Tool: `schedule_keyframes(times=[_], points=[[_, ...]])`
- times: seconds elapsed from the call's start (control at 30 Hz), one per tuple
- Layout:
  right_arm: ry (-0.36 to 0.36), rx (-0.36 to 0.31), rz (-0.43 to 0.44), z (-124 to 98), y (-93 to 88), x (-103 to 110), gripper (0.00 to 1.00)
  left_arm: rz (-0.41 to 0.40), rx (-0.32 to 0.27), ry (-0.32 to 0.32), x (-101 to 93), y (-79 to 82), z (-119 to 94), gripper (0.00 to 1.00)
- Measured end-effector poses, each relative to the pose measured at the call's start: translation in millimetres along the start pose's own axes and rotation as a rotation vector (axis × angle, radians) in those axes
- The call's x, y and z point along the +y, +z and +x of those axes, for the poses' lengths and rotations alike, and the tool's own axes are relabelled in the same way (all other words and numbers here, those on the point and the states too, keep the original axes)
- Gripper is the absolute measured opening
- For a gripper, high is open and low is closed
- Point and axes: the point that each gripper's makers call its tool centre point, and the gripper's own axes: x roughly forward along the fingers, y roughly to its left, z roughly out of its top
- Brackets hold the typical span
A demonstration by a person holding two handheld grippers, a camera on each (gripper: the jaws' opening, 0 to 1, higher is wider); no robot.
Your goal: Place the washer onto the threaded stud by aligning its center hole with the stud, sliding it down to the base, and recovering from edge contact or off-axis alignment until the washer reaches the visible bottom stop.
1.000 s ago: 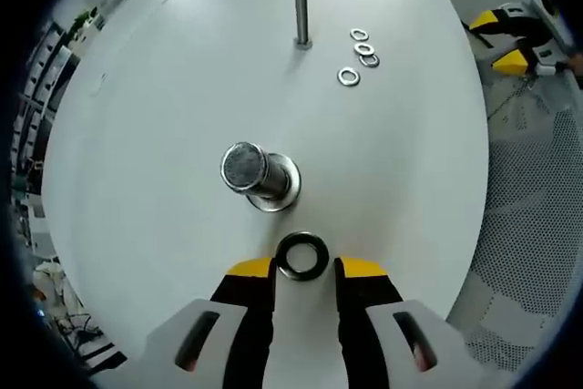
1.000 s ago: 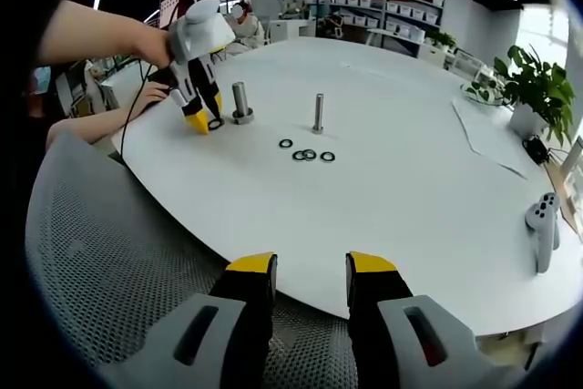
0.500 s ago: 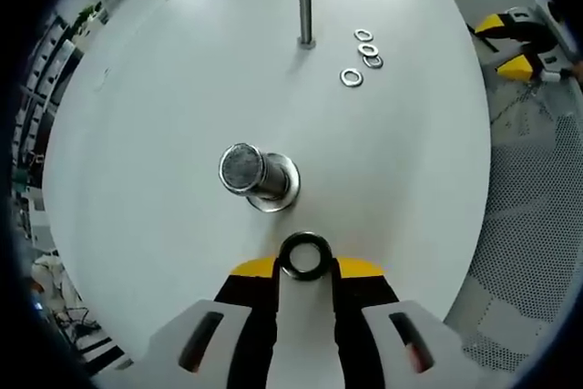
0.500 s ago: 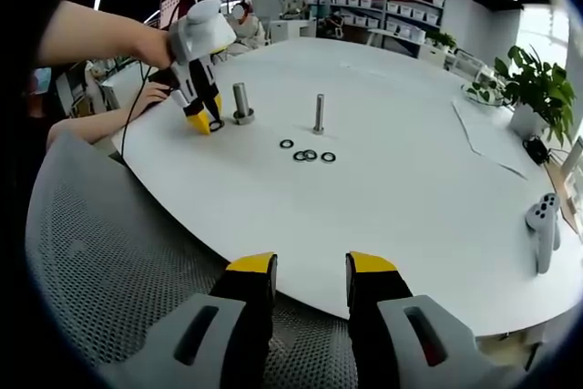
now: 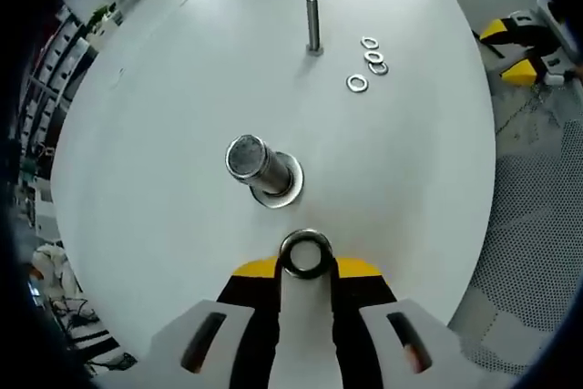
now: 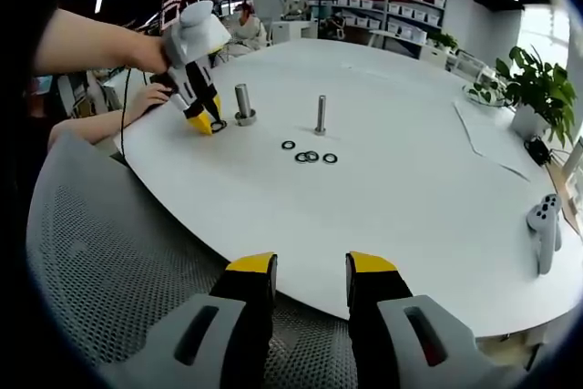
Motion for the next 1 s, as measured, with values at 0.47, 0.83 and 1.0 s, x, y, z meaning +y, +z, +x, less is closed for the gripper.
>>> schedule_keyframes(times=[0.47,0.83,1.0], points=[[0.008,0.003,-0.003,0,-0.6,1,0.32,-0.070,-0.064,-0.053,-9.5,6.3,-12,0.00],[0.007,0.001,-0.002,0,-0.6,1,0.32,-0.030,-0.084,-0.192,-65.4,23.7,-12,0.07],[0.005,0.001,0.000,0,-0.7,1,0.32,0.014,-0.079,-0.220,-82.9,26.7,-5,0.26]])
